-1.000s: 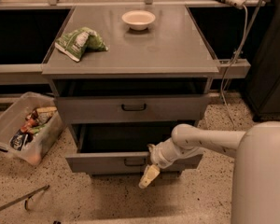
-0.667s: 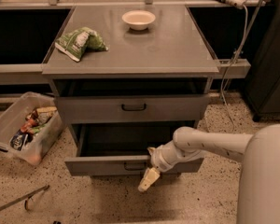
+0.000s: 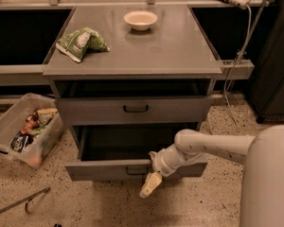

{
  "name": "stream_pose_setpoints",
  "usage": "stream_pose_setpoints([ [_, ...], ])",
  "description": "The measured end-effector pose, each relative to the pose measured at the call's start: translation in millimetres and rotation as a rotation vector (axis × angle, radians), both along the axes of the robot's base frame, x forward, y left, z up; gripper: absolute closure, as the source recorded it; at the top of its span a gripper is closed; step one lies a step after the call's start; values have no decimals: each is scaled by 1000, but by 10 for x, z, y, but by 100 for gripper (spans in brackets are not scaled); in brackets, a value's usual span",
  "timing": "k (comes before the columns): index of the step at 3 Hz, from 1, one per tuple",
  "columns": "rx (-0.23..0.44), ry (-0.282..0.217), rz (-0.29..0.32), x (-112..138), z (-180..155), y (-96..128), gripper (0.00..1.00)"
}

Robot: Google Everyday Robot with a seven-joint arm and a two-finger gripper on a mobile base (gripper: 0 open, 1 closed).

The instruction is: Open middle drawer

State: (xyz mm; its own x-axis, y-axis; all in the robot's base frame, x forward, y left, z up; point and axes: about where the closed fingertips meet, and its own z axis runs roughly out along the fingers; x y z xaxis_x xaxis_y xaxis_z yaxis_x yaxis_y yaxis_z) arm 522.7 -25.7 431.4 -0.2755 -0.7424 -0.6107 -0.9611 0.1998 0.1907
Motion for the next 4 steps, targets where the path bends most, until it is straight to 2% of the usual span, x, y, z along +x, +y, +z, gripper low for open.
stream_pose_setpoints([
  [1, -12, 61, -3, -264, 33, -19, 0],
  [2, -6, 155, -36, -754, 123, -35, 0],
  [3, -6, 155, -36, -755, 122, -35, 0],
  [4, 3, 186, -37, -964, 72, -13, 0],
])
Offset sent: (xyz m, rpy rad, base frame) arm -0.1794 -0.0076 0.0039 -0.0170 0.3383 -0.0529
